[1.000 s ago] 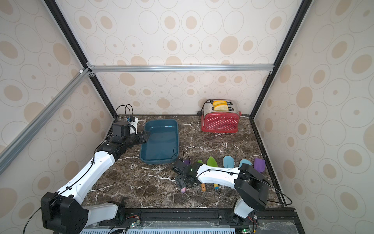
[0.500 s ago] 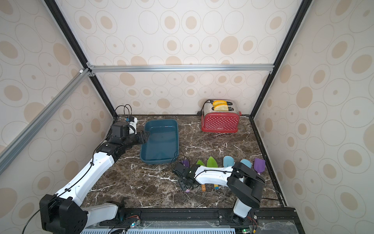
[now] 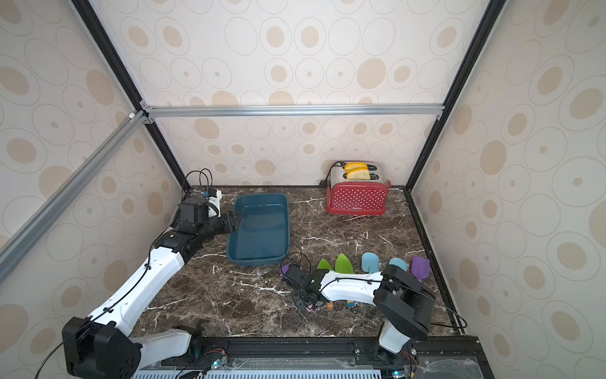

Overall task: Put the shovel into the storage box
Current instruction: Pick up the shovel from the center of the board, then place the shovel in the storage box.

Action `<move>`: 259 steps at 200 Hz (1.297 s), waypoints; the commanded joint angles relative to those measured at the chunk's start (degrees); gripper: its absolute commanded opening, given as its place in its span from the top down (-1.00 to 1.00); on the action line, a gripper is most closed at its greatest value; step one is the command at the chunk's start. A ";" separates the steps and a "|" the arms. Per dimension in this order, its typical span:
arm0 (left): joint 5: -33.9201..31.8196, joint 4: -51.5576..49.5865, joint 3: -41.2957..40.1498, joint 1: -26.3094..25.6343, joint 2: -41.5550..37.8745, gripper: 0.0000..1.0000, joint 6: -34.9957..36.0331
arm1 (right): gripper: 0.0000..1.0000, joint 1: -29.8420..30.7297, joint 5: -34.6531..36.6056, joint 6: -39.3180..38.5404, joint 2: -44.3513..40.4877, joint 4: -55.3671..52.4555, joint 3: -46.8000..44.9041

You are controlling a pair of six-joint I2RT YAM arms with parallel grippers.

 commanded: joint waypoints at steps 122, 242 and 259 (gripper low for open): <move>15.87 6.72 -8.27 -2.52 -5.08 -0.28 -8.60 | 1.00 1.57 9.45 -4.18 -15.33 -18.15 7.32; 19.89 12.32 -11.43 -6.16 -7.57 -0.21 -15.28 | 1.00 -1.30 17.97 -19.16 -0.08 -15.08 27.96; 19.36 12.38 -11.53 -6.25 -6.50 -0.18 -15.08 | 1.00 -1.76 17.98 -19.84 0.43 -15.32 29.55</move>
